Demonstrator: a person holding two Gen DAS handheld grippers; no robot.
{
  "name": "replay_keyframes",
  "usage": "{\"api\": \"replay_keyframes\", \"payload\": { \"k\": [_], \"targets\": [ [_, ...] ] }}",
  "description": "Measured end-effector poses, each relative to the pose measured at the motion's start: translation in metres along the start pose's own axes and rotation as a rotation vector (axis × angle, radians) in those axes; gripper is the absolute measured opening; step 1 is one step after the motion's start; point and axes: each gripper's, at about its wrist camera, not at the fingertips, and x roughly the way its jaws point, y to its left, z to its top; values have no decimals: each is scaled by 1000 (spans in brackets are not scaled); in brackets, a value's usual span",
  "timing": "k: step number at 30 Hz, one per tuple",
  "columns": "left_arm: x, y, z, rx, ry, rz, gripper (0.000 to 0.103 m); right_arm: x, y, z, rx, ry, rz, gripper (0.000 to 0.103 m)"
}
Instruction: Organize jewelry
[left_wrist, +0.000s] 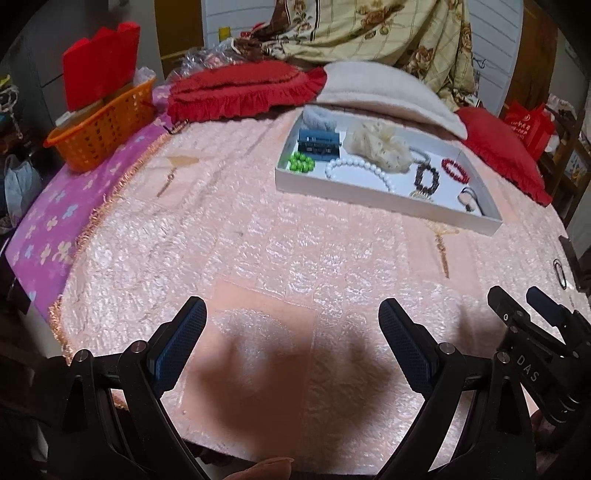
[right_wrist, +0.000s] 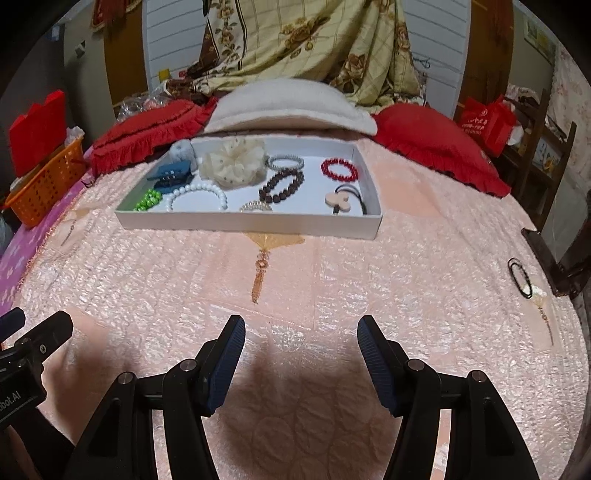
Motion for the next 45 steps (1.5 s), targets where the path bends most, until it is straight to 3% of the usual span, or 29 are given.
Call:
{"api": "replay_keyframes", "payload": {
  "k": [13, 17, 23, 29, 45],
  "targets": [
    [-76, 12, -14, -14, -152, -18, 94, -74, 2, -9, -5, -146, -17, 61],
    [-98, 14, -20, -7, -195, -6, 94, -94, 3, -13, -2, -195, -13, 69],
    [-116, 10, -26, 21, -248, -5, 94, -111, 1, -14, 8, -248, -1, 70],
    [-103, 4, -26, 42, -215, -1, 94, -95, -4, -12, 28, -216, 5, 71],
    [-27, -15, -16, 58, -27, 9, 94, -22, -23, -13, 70, -52, 9, 71]
  ]
}}
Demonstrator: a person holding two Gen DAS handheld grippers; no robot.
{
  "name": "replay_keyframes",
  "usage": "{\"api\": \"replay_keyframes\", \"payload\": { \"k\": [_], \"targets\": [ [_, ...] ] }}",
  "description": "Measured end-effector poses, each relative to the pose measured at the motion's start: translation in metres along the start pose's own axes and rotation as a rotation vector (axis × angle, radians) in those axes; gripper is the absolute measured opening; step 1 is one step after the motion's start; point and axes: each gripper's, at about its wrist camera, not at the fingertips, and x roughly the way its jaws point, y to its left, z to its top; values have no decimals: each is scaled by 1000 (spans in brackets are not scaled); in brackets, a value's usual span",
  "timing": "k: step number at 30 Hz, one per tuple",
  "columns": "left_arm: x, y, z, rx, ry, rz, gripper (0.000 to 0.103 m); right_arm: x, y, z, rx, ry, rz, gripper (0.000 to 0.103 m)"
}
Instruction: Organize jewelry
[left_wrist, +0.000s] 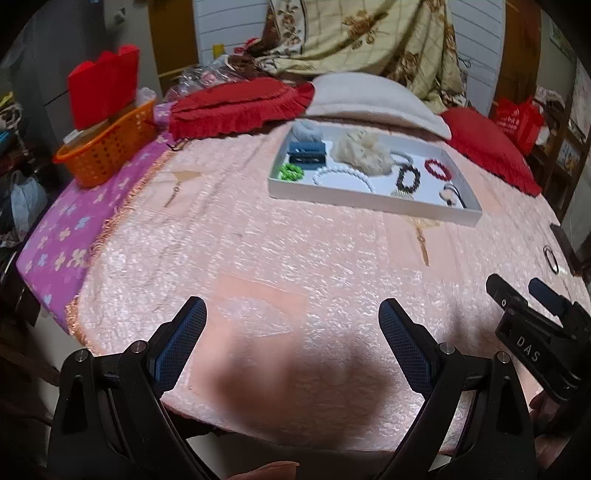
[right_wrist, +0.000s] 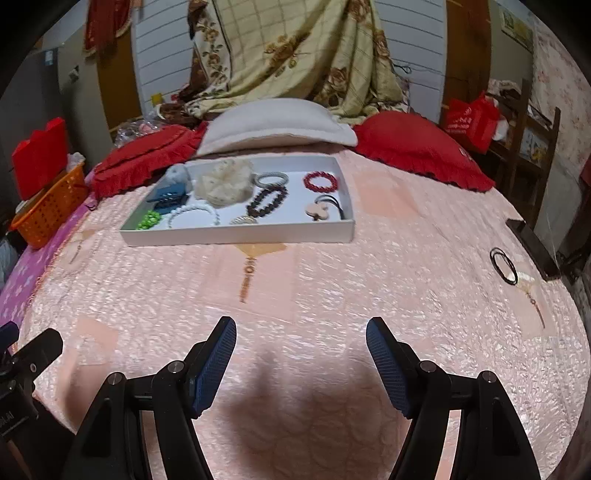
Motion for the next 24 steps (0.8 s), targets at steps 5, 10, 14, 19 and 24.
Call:
{"api": "replay_keyframes", "payload": {
  "k": [5, 10, 14, 19, 24],
  "targets": [
    [10, -7, -1, 23, 23, -3, 94, 9, -9, 0, 17, 12, -18, 71],
    [19, -5, 0, 12, 46, -2, 94, 18, -7, -2, 9, 31, -21, 71],
    [24, -4, -1, 10, 62, -3, 94, 20, 0, -2, -24, 31, -28, 71],
    [33, -3, -2, 4, 109, -7, 94, 28, 7, 14, -106, 46, -59, 71],
    [39, 8, -2, -31, 107, 0, 94, 21, 6, 26, -70, 5, -50, 71]
  ]
}}
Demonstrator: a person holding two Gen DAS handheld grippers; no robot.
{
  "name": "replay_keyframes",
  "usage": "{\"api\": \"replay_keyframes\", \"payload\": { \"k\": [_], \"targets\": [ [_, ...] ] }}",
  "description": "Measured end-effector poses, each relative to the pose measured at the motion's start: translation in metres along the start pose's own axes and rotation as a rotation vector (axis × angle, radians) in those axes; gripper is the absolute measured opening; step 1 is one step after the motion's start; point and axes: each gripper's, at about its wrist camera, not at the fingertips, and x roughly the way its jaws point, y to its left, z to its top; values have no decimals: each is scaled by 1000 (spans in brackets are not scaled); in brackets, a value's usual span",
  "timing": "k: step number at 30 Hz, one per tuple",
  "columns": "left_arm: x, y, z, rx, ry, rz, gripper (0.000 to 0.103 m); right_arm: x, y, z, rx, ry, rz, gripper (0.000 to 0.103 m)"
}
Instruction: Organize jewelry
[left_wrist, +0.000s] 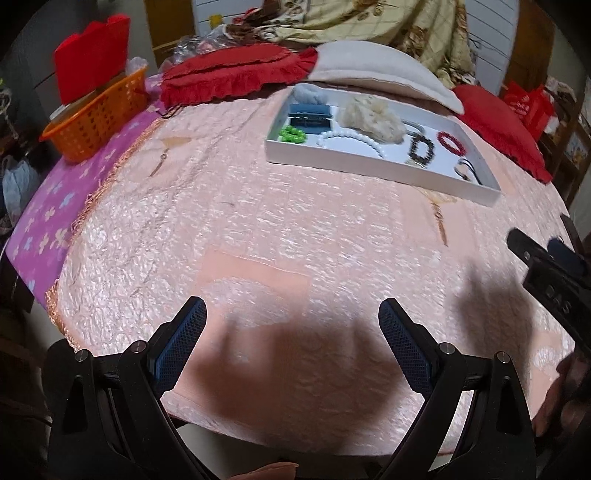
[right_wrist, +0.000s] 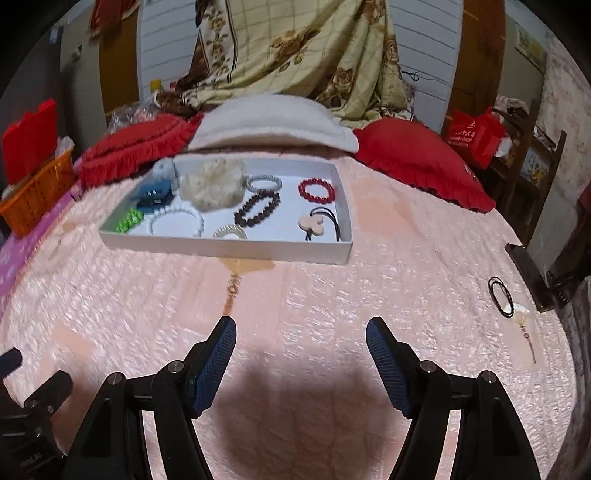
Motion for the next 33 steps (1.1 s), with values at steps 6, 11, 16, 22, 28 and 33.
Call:
{"api": "replay_keyframes", "payload": {
  "k": [6, 11, 16, 22, 28, 33],
  "targets": [
    [8, 12, 3, -29, 10, 20, 94, 11, 15, -20, -38, 46, -2, 71],
    [11, 16, 2, -34, 12, 24, 94, 13, 28, -24, -86, 73, -46, 71],
    [4, 16, 0, -30, -6, 27, 94, 2, 38, -21, -149, 52, -124, 71],
    [-5, 8, -2, -2, -27, 30, 94, -7, 36, -22, -160, 42, -149, 71],
    [-10, 4, -5, 6, -35, 30, 94, -12, 31, -24, -147, 40, -151, 71],
    [-12, 1, -5, 16, -39, 28, 94, -13, 28, -25, -132, 42, -138, 71]
  ]
}}
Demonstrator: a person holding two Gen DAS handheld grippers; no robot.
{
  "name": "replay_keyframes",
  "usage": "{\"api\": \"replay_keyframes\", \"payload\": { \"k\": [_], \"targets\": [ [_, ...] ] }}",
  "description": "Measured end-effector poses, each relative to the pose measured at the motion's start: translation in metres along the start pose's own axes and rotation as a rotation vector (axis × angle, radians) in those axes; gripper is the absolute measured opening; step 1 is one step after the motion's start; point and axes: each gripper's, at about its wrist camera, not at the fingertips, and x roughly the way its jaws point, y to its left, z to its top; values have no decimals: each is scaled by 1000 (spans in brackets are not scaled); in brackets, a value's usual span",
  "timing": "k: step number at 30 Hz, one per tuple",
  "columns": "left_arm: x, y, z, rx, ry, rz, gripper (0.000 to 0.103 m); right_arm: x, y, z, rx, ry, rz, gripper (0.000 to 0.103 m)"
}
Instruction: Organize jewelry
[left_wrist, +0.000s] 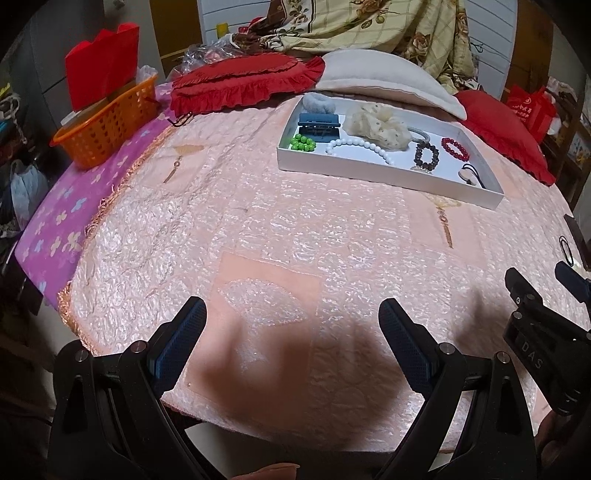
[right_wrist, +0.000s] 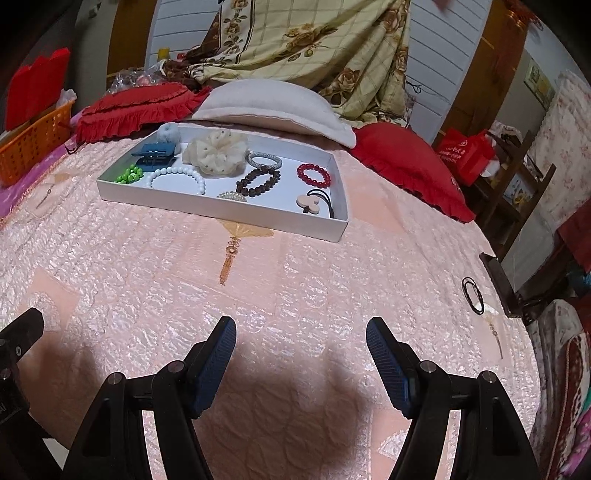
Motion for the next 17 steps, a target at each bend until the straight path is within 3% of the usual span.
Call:
{"api": "replay_keyframes", "payload": {
  "k": [17],
  "targets": [
    [22, 25, 33, -16, -24, -27, 94, 22, -10, 8, 98, 78, 171, 71]
  ]
}}
